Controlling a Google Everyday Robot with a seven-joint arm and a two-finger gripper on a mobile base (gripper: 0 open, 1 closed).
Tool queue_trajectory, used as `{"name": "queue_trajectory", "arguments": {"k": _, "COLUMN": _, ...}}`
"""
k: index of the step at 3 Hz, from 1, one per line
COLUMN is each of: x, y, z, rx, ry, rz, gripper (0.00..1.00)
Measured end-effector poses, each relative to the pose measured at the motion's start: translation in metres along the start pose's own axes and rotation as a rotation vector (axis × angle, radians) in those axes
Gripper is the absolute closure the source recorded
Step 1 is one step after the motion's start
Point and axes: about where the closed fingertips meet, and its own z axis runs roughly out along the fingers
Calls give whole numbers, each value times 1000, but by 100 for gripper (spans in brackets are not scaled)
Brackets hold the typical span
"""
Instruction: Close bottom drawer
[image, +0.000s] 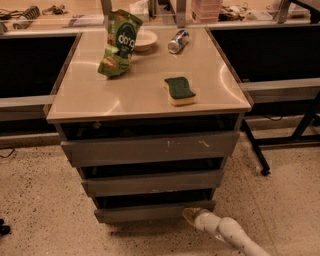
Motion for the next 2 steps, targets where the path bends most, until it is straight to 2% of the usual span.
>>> {"name": "queue_trajectory", "arguments": {"k": 1, "x": -2, "y": -24, "z": 23, "rx": 13, "ry": 1, "rz": -34, "gripper": 100}}
{"name": "queue_trajectory", "arguments": {"k": 2, "x": -2, "y": -24, "z": 23, "rx": 13, "ry": 1, "rz": -33, "gripper": 100}}
